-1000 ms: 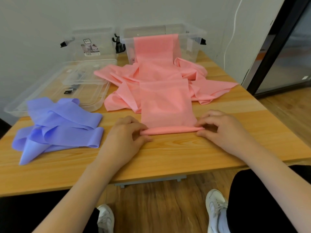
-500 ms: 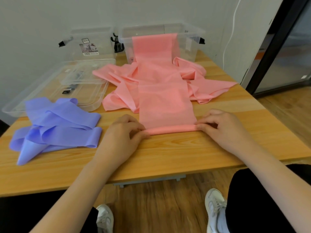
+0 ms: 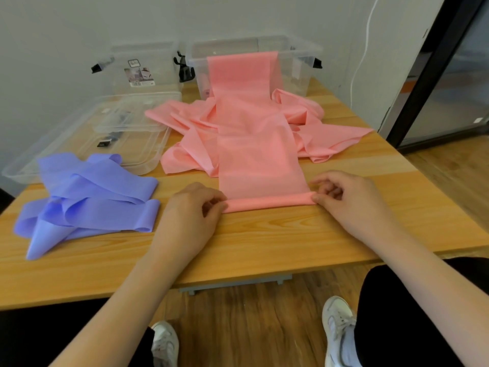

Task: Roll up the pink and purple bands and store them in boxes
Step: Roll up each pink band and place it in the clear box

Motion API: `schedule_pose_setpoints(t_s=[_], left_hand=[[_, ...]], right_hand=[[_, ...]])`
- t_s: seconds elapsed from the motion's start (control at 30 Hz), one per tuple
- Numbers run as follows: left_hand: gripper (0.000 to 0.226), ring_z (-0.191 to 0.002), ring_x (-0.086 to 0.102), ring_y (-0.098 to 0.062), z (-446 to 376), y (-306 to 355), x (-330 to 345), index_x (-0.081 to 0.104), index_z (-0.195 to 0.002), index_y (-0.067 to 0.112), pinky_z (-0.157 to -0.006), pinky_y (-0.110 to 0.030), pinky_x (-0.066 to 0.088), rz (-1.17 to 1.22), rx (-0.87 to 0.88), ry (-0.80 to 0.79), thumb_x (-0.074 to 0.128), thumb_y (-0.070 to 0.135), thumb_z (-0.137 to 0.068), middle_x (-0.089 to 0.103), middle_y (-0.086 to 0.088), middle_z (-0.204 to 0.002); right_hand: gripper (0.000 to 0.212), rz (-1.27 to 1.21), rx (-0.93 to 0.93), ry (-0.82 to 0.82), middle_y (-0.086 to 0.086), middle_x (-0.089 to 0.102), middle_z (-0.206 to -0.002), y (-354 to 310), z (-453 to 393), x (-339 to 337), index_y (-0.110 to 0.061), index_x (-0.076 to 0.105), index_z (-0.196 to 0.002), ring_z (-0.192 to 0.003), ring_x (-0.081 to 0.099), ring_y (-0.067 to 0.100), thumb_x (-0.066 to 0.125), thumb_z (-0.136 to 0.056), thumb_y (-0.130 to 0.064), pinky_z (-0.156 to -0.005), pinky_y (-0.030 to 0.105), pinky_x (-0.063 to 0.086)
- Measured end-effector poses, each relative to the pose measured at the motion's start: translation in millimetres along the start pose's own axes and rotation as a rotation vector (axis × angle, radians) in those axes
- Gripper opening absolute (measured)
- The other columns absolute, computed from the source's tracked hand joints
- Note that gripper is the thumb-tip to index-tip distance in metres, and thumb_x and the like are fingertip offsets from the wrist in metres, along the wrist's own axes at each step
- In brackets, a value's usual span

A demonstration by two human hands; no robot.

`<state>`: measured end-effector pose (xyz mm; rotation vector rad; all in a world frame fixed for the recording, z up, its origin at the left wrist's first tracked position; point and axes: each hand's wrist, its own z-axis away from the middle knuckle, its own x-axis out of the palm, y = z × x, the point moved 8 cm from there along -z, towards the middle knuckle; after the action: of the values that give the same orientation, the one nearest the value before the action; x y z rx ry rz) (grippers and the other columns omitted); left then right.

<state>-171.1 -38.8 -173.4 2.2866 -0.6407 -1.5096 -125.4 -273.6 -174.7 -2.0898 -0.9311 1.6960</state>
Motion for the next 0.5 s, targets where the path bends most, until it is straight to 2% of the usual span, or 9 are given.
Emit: schedule_pose_setpoints(t_s=[0.1,0.23,0.33,0.4,0.5], left_hand=[[0.018,-0.066,0.049,-0.003,1,1,-2,0.072,-0.099,0.013,-0.067,-0.003,0.036,0.013,0.000,0.008,0.068,0.015,-0.081,0.061,0.005,-0.081],[0.024,-0.068,0.052,0.002,1,-2,-3,0.072,-0.099,0.014,-0.069,0.000,0.037,0.066,-0.026,-0.007,0.074,0.015,-0.076,0.058,0.011,-0.076],[0.018,-0.067,0.051,0.001,1,0,1,0.073,-0.093,0.014,-0.067,-0.002,0.037,0.027,0.018,-0.033,0.074,0.015,-0.076,0.061,0.007,-0.078],[0.011,-0.066,0.050,0.001,1,2,1,0.073,-0.088,0.012,-0.066,-0.004,0.038,0.026,0.025,-0.015,0.072,0.014,-0.078,0.062,0.004,-0.082],[0.005,-0.068,0.050,0.002,0,2,0,0.071,-0.086,0.013,-0.067,-0.002,0.037,0.051,0.003,-0.010,0.067,0.013,-0.082,0.061,0.006,-0.082]], right_hand=[[0.019,-0.061,0.041,0.013,-0.018,0.057,-0.075,3,0,-2,-0.024,0.068,-0.091,-0.071,0.051,-0.004,0.071,-0.077,-0.011,-0.065,-0.002,0.035],[0.022,-0.107,0.073,0.011,-0.016,0.060,-0.074,7,-2,-6,-0.021,0.071,-0.092,-0.070,0.054,-0.003,0.074,-0.074,-0.010,-0.064,-0.002,0.036],[0.021,-0.029,0.006,-0.034,-0.018,0.058,-0.074,0,0,-1,-0.019,0.072,-0.093,-0.070,0.052,-0.003,0.074,-0.074,-0.013,-0.065,-0.001,0.035],[0.013,0.022,-0.046,-0.032,-0.012,0.058,-0.078,-5,0,2,-0.018,0.073,-0.089,-0.072,0.050,-0.002,0.072,-0.076,-0.015,-0.067,-0.001,0.033],[0.006,0.010,-0.065,-0.033,-0.013,0.058,-0.081,-8,0,3,-0.018,0.072,-0.084,-0.075,0.049,-0.004,0.067,-0.081,-0.015,-0.069,-0.001,0.032]])
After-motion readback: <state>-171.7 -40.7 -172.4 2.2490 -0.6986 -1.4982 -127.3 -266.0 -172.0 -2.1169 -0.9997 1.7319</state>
